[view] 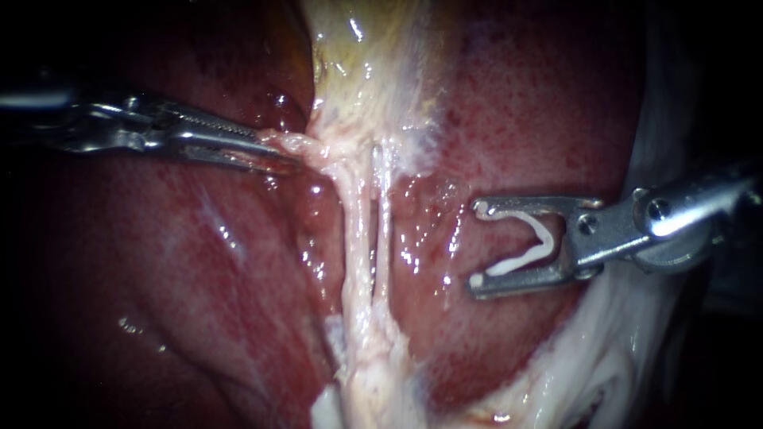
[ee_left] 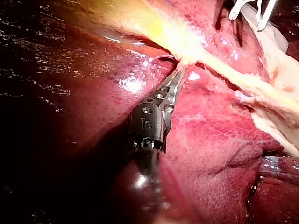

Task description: Clipping first clip left tube

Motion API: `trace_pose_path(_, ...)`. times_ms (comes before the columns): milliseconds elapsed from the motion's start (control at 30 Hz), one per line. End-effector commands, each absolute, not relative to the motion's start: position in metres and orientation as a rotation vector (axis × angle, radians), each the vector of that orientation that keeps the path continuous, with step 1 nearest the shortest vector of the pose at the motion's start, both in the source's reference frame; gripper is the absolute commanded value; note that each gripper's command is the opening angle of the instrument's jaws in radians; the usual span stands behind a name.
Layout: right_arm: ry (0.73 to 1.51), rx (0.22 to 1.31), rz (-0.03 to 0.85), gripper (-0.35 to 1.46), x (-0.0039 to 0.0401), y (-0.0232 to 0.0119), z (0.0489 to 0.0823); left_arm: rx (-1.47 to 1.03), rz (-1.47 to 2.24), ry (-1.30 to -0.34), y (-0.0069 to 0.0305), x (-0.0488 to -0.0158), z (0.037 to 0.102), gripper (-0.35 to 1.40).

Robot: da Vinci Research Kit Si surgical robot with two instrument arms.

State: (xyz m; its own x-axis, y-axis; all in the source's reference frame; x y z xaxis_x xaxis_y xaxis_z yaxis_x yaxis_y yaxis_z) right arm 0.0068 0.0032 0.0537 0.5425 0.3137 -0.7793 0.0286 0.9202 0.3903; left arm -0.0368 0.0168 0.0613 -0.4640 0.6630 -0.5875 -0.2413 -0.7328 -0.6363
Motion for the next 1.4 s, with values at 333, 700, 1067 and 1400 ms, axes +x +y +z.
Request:
trace_pose_path(333, 0.991, 0.381, 0.166, 0.50, 0.0067, 0.0033, 0.0537, -1.166, 2.181, -0.616, 0.0206, -0.0323, 0.0543, -0.35)
trace_pose_path(700, 1.007, 0.425, 0.147, 0.50, 0.0110, 0.0017, 0.0549, -1.166, 2.184, -0.592, 0.0201, -0.0325, 0.0534, -0.35)
trace_pose_path(1067, 1.092, 0.563, 0.255, 0.50, 0.0163, -0.0006, 0.0574, -1.165, 2.184, -0.592, 0.0201, -0.0326, 0.0534, -0.35)
trace_pose_path(1400, 1.125, 0.643, 0.308, 0.50, 0.0181, -0.0015, 0.0601, -1.165, 2.183, -0.590, 0.0200, -0.0327, 0.0535, -0.35)
